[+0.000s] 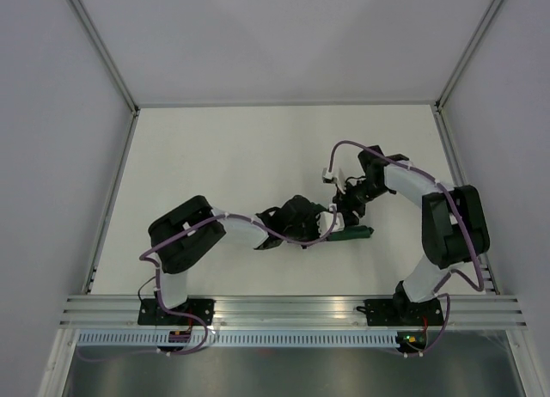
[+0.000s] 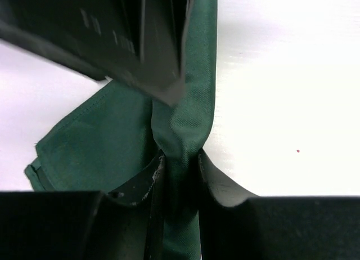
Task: Fold the napkin, place the utensils inside, and roll it up
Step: Roll the napkin with the utensil
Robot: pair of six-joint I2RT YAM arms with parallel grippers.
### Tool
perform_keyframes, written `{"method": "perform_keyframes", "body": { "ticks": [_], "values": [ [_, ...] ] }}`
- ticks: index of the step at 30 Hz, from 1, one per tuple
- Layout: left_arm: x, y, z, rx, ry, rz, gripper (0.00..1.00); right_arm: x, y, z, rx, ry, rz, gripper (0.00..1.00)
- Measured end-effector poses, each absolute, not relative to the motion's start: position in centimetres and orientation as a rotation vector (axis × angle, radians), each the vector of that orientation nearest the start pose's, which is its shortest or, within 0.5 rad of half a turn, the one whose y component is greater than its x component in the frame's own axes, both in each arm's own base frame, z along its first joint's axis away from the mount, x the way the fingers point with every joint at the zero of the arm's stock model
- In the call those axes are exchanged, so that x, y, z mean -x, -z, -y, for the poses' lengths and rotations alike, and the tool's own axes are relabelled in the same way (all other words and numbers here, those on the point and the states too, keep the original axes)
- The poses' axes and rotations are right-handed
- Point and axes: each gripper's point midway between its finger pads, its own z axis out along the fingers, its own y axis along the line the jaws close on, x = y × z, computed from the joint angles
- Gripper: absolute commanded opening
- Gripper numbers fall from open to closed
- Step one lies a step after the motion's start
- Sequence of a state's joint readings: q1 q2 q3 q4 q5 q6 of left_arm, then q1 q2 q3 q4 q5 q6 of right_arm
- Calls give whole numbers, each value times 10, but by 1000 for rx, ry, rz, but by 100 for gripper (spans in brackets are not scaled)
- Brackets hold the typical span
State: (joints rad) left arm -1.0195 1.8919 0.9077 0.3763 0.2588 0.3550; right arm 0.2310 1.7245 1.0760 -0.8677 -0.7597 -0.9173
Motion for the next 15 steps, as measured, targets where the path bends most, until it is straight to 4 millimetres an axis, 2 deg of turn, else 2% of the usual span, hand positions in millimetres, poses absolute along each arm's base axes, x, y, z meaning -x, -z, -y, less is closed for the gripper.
{"method": "perform_keyframes", "body": {
  "ticks": [7,11,15],
  "values": [
    [-223,-20,411,-1493,884,-1720,2,-260,-89,-145,1366,-811,-2096,60],
    [-226,-20,409,-1472,1038,-1782,3,-249,-98,-139,1352,-726,-2017,64],
    [-228,-20,409,-1448,1182,-1840,4,-230,-97,-135,1370,-631,-1938,66]
  ]
}}
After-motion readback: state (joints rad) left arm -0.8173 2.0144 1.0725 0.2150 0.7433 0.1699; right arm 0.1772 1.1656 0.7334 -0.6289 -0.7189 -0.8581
